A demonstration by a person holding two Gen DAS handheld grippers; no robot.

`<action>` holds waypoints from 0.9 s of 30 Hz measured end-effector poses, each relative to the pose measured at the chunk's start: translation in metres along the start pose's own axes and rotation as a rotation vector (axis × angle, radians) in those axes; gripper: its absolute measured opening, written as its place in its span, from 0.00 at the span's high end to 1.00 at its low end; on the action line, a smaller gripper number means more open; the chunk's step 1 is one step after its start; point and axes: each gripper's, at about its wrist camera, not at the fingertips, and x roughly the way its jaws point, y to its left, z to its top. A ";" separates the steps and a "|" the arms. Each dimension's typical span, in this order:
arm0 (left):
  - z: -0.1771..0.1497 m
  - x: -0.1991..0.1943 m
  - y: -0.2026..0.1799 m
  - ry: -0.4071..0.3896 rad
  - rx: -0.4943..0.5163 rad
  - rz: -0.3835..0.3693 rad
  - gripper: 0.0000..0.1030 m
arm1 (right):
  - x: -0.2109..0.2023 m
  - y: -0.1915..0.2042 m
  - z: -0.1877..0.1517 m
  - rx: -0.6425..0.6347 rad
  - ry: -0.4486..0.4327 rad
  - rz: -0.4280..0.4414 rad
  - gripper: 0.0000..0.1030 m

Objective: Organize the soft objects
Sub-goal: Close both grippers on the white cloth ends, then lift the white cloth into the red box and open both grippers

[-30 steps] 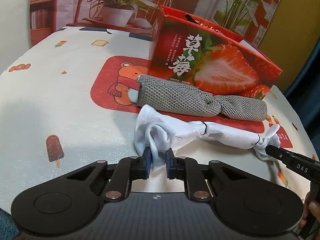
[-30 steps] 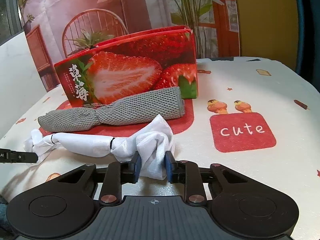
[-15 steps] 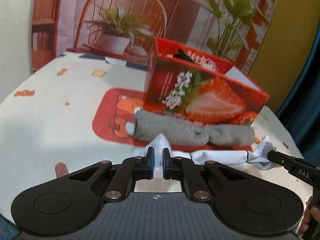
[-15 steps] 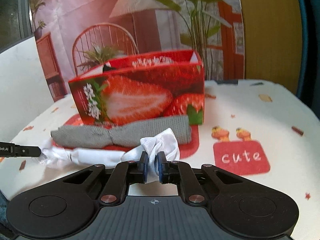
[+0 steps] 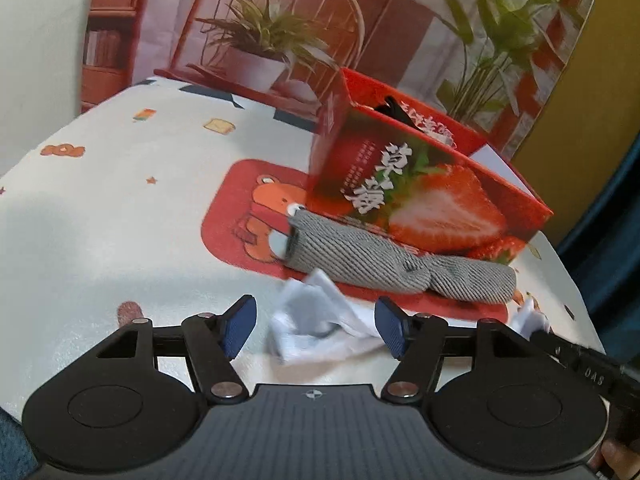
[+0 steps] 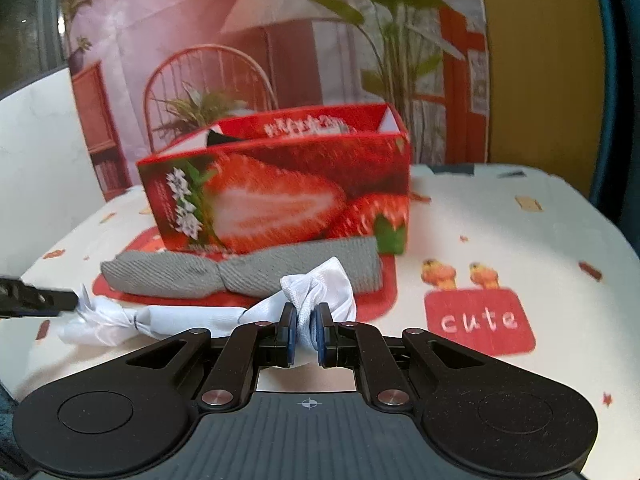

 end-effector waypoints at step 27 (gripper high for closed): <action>-0.015 0.027 -0.017 0.044 0.108 -0.022 0.83 | 0.021 -0.016 -0.021 0.058 0.060 0.005 0.90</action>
